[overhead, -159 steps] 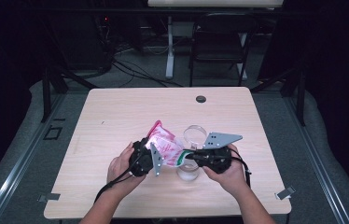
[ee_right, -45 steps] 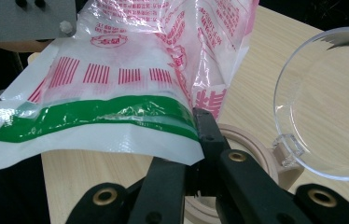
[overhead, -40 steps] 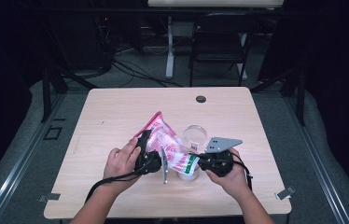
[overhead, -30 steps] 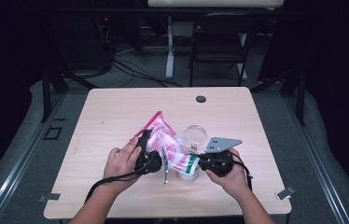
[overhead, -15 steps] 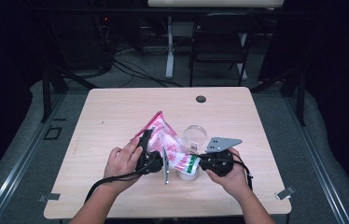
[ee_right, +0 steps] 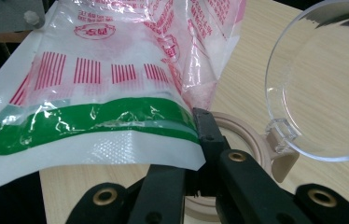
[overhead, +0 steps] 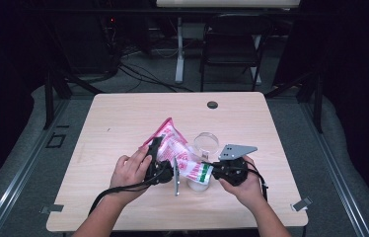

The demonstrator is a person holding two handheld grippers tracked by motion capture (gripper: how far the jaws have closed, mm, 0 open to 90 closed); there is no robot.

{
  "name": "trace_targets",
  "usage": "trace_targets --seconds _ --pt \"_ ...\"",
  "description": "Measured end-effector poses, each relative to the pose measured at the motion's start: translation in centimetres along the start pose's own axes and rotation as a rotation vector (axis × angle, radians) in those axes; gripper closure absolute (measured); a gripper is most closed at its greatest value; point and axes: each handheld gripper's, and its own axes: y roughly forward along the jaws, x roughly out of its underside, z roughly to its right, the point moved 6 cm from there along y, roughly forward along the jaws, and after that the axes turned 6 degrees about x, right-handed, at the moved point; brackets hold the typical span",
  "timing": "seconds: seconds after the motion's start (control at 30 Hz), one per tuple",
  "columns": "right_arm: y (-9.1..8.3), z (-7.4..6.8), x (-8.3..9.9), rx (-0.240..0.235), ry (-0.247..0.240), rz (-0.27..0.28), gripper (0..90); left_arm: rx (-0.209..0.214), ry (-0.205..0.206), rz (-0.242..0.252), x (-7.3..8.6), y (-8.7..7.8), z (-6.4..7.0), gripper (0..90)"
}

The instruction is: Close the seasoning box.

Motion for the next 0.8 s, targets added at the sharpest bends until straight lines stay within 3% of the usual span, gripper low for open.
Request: trace_targets --seconds 0.33,0.8 --pt "0.07 0.28 0.19 0.000 0.018 -0.006 90.0 0.016 -0.002 -0.005 -0.03 0.00 0.30 60.9" --pt "0.48 0.69 0.79 0.006 0.022 -0.029 90.0 -0.001 0.032 -0.005 -0.43 -0.04 0.24 61.2"
